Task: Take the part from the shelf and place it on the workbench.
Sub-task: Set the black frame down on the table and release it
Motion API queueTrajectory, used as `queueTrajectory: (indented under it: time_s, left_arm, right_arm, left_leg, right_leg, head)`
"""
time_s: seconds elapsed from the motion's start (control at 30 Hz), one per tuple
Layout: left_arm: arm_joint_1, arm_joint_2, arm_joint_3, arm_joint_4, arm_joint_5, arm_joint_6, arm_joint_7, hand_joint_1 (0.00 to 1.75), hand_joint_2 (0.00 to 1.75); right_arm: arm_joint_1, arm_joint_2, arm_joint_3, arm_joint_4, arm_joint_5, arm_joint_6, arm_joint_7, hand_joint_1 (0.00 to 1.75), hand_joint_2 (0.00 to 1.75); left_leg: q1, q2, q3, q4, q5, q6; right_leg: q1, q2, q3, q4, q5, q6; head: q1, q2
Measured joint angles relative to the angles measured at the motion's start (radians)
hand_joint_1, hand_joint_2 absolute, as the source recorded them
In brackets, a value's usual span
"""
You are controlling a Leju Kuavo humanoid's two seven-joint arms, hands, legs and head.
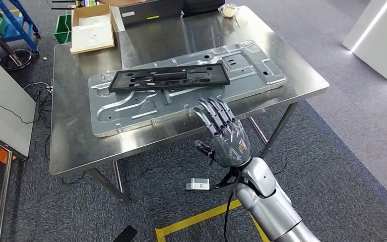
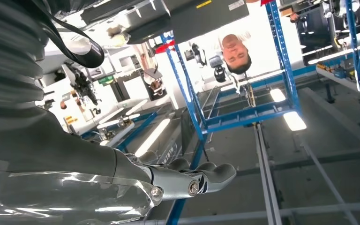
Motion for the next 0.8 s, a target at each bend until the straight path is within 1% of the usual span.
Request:
queueTrajectory:
  time_s: [0.03, 0.07, 0.1, 0.13, 0.17, 0.2, 0.23, 0.27, 0.3, 0.33, 0.37, 0.4, 0.43, 0.47, 0.5, 0.53, 0.57, 0.6, 0.63, 0.67, 0.7, 0.73, 0.77, 0.8]
  left_arm:
    - [-0.001, 0.001, 0.0, 0.0, 0.0, 0.0, 0.0, 0.0, 0.0]
    - [-0.001, 0.002, 0.0, 0.0, 0.0, 0.001, 0.0, 0.0, 0.0]
    - [-0.001, 0.002, 0.0, 0.0, 0.0, 0.002, 0.0, 0.0, 0.0]
    - [-0.001, 0.002, -0.001, 0.0, 0.0, 0.002, 0.0, 0.0, 0.0]
    - [-0.001, 0.002, -0.001, 0.0, 0.001, 0.003, -0.001, 0.0, 0.0]
    - [-0.001, 0.001, -0.002, 0.0, 0.002, 0.004, -0.001, 0.0, 0.0]
    - [-0.001, 0.001, -0.002, 0.0, 0.003, 0.004, -0.001, 0.0, 0.0]
    - [-0.001, 0.001, -0.002, 0.0, 0.004, 0.004, -0.002, 0.0, 0.0]
    - [0.001, 0.001, -0.002, 0.0, 0.007, 0.004, -0.003, 0.0, 0.0]
    - [0.003, 0.001, -0.002, 0.0, 0.01, 0.004, -0.005, 0.0, 0.0]
    - [0.006, 0.001, -0.002, 0.0, 0.015, 0.004, -0.007, 0.0, 0.0]
    - [0.009, 0.001, -0.002, 0.0, 0.018, 0.004, -0.009, 0.0, 0.0]
    - [0.012, 0.001, -0.002, 0.0, 0.022, 0.004, -0.011, 0.0, 0.0]
    - [0.014, 0.001, -0.002, 0.0, 0.026, 0.004, -0.014, 0.0, 0.0]
    - [0.015, 0.001, -0.002, 0.0, 0.029, 0.005, -0.017, 0.0, 0.0]
    - [0.016, 0.001, -0.002, 0.0, 0.031, 0.006, -0.019, 0.0, 0.0]
    - [0.018, 0.001, -0.002, 0.0, 0.033, 0.006, -0.02, 0.0, 0.0]
    - [0.02, 0.001, -0.002, 0.0, 0.035, 0.006, -0.021, 0.0, 0.0]
    - [0.022, 0.001, -0.002, 0.0, 0.036, 0.006, -0.021, 0.0, 0.0]
    - [0.023, 0.001, -0.002, 0.0, 0.037, 0.006, -0.022, 0.0, 0.0]
    - [0.023, 0.001, -0.002, 0.0, 0.039, 0.007, -0.023, 0.0, 0.0]
    - [0.023, 0.001, -0.002, 0.0, 0.041, 0.007, -0.024, 0.0, 0.0]
    - [0.024, 0.001, -0.001, 0.0, 0.043, 0.007, -0.025, 0.0, 0.0]
    - [0.027, 0.002, -0.001, 0.0, 0.047, 0.007, -0.026, 0.0, 0.0]
  right_arm:
    - [0.002, 0.0, -0.001, 0.0, -0.002, -0.002, 0.0, 0.0, 1.75]
    - [0.005, 0.0, -0.002, 0.0, -0.004, -0.004, -0.001, 0.0, 1.75]
    - [0.009, 0.0, -0.004, -0.001, -0.005, -0.007, 0.0, 0.0, 1.75]
    - [0.013, -0.002, -0.009, -0.001, -0.007, -0.012, 0.002, 0.0, 1.75]
    - [0.017, -0.004, -0.016, -0.001, -0.008, -0.019, 0.004, 0.0, 1.75]
    - [0.022, -0.007, -0.023, -0.001, -0.009, -0.028, 0.008, 0.0, 1.75]
    - [0.03, -0.011, -0.032, 0.0, -0.01, -0.038, 0.011, 0.0, 1.75]
    - [0.042, -0.016, -0.044, 0.002, -0.01, -0.051, 0.013, 0.0, 1.75]
    - [0.059, -0.02, -0.059, 0.007, -0.01, -0.063, 0.014, 0.0, 1.75]
    - [0.079, -0.024, -0.081, 0.013, -0.009, -0.073, 0.011, 0.0, 1.75]
    - [0.099, -0.027, -0.111, 0.02, -0.01, -0.08, 0.002, 0.0, 1.75]
    - [0.118, -0.029, -0.148, 0.029, -0.013, -0.082, -0.018, 0.0, 1.75]
    - [0.135, -0.029, -0.195, 0.041, -0.017, -0.083, -0.049, 0.0, 1.75]
    - [0.15, -0.026, -0.249, 0.056, -0.021, -0.083, -0.087, 0.0, 1.75]
    - [0.165, -0.022, -0.309, 0.073, -0.024, -0.084, -0.124, 0.0, 1.75]
    - [0.178, -0.017, -0.369, 0.091, -0.027, -0.084, -0.156, 0.0, 1.75]
    - [0.19, -0.011, -0.424, 0.108, -0.028, -0.084, -0.181, 0.0, 1.75]
    - [0.2, -0.005, -0.475, 0.121, -0.029, -0.084, -0.198, 0.0, 1.75]
    - [0.207, 0.0, -0.518, 0.133, -0.029, -0.084, -0.21, 0.0, 1.75]
    - [0.211, 0.007, -0.555, 0.143, -0.028, -0.084, -0.216, 0.0, 1.75]
    - [0.215, 0.014, -0.588, 0.153, -0.027, -0.084, -0.219, 0.0, 1.75]
    - [0.218, 0.021, -0.62, 0.164, -0.025, -0.084, -0.221, 0.0, 1.75]
    - [0.221, 0.028, -0.655, 0.178, -0.025, -0.084, -0.225, 0.0, 1.75]
    - [0.226, 0.035, -0.693, 0.194, -0.025, -0.084, -0.231, 0.0, 1.75]
  left_leg:
    - [-0.004, 0.0, 0.012, -0.025, 0.0, 0.007]
    - [-0.006, 0.001, 0.016, -0.034, 0.0, 0.01]
    - [-0.003, 0.001, 0.018, -0.044, 0.003, 0.013]
    - [0.0, 0.002, 0.021, -0.054, 0.008, 0.016]
    - [0.004, 0.003, 0.024, -0.063, 0.012, 0.02]
    - [0.008, 0.005, 0.027, -0.07, 0.017, 0.023]
    - [0.008, 0.005, 0.027, -0.072, 0.018, 0.024]
    - [0.009, 0.005, 0.026, -0.071, 0.018, 0.026]
    - [0.01, 0.005, 0.025, -0.069, 0.017, 0.026]
    - [0.011, 0.004, 0.024, -0.066, 0.015, 0.024]
    - [0.013, 0.002, 0.023, -0.061, 0.012, 0.022]
    - [0.015, 0.001, 0.022, -0.054, 0.008, 0.018]
    - [0.017, -0.001, 0.021, -0.045, 0.002, 0.013]
    - [0.017, -0.002, 0.018, -0.035, -0.005, 0.006]
    - [0.016, -0.004, 0.014, -0.026, -0.009, 0.0]
    - [0.015, -0.006, 0.01, -0.02, -0.012, -0.005]
    - [0.014, -0.007, 0.007, -0.018, -0.013, -0.01]
    - [0.015, -0.008, 0.006, -0.018, -0.013, -0.015]
    - [0.018, -0.007, 0.005, -0.014, -0.019, -0.019]
    - [0.02, -0.007, -0.002, 0.003, -0.033, -0.024]
    - [0.021, -0.006, -0.017, 0.038, -0.057, -0.027]
    - [0.022, -0.006, -0.042, 0.095, -0.09, -0.029]
    - [0.022, -0.006, -0.073, 0.164, -0.124, -0.03]
    - [0.022, -0.006, -0.102, 0.228, -0.149, -0.031]
  right_leg:
    - [-0.001, 0.0, -0.002, 0.0, 0.002, 0.004]
    - [-0.002, 0.0, -0.004, -0.002, 0.004, 0.01]
    - [-0.002, 0.0, -0.004, -0.004, 0.005, 0.015]
    - [-0.001, 0.001, -0.004, -0.001, 0.0, 0.021]
    - [-0.001, 0.001, -0.012, 0.016, -0.013, 0.026]
    - [-0.002, 0.002, -0.029, 0.052, -0.037, 0.032]
    - [-0.005, 0.003, -0.056, 0.109, -0.067, 0.037]
    - [-0.008, 0.003, -0.09, 0.177, -0.097, 0.042]
    - [-0.013, 0.003, -0.119, 0.234, -0.115, 0.047]
    - [-0.017, 0.003, -0.136, 0.264, -0.115, 0.053]
    - [-0.022, 0.002, -0.134, 0.255, -0.095, 0.058]
    - [-0.027, 0.002, -0.112, 0.207, -0.061, 0.062]
    - [-0.032, 0.0, -0.081, 0.141, -0.029, 0.066]
    - [-0.032, 0.0, -0.053, 0.082, -0.007, 0.067]
    - [-0.032, 0.0, -0.036, 0.043, 0.004, 0.064]
    - [-0.03, 0.001, -0.03, 0.028, 0.003, 0.059]
    - [-0.026, 0.003, -0.033, 0.03, 0.001, 0.052]
    - [-0.026, 0.003, -0.034, 0.031, 0.002, 0.044]
    - [-0.025, 0.003, -0.034, 0.03, 0.003, 0.036]
    - [-0.026, 0.003, -0.035, 0.028, 0.004, 0.029]
    - [-0.027, 0.003, -0.035, 0.027, 0.006, 0.022]
    - [-0.026, 0.002, -0.036, 0.026, 0.007, 0.018]
    - [-0.025, 0.002, -0.037, 0.026, 0.007, 0.015]
    - [-0.022, 0.001, -0.038, 0.026, 0.007, 0.014]
  head:
    - [0.0, 0.0]
    - [0.0, 0.0]
    - [0.0, 0.0]
    - [0.0, 0.0]
    - [0.0, 0.0]
    - [0.0, 0.0]
    - [0.0, 0.0]
    - [0.0, 0.0]
    - [0.0, 0.0]
    - [0.0, 0.0]
    - [0.0, 0.0]
    - [0.0, 0.0]
    - [0.0, 0.0]
    - [0.0, 0.0]
    - [0.0, 0.0]
    - [0.0, 0.0]
    - [0.0, 0.0]
    - [0.0, 0.0]
    - [0.0, 0.0]
    - [0.0, 0.0]
    - [0.0, 0.0]
    - [0.0, 0.0]
    - [0.0, 0.0]
    - [0.0, 0.0]
